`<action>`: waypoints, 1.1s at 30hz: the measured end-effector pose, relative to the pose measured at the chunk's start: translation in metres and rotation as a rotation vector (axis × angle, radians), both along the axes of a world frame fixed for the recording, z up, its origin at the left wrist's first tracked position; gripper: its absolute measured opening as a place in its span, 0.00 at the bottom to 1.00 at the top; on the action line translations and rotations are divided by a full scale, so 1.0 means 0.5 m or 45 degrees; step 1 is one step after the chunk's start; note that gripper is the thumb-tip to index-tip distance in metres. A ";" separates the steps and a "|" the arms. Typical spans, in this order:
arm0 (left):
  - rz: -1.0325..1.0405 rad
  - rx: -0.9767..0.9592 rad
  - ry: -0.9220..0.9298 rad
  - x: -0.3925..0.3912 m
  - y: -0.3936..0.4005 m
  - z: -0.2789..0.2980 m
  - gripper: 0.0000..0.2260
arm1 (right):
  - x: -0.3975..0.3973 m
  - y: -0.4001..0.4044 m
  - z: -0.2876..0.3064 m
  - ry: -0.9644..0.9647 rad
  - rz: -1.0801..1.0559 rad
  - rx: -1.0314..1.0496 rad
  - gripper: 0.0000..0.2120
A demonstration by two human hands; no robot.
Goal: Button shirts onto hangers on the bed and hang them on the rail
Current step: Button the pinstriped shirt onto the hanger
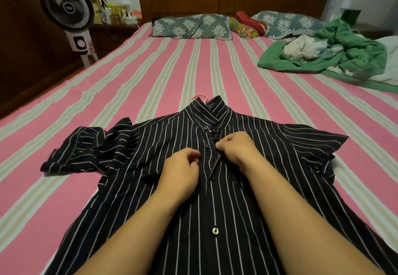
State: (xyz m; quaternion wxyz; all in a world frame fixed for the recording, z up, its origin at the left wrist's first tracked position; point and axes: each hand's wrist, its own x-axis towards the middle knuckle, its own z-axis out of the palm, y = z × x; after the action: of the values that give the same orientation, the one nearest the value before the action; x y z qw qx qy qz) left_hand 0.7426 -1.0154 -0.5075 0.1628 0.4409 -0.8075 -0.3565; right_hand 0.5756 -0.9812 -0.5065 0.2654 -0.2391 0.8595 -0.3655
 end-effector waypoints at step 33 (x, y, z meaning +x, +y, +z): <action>0.159 0.485 0.379 -0.095 -0.077 0.000 0.10 | 0.031 0.021 -0.005 -0.665 -0.067 -0.443 0.06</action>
State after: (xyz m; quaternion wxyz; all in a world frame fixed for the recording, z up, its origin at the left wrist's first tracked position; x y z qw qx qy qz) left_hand 0.6952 -1.0537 -0.5076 0.2156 0.4554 -0.6641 -0.5524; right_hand 0.5910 -0.9708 -0.5088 0.4228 -0.1564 0.6928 -0.5629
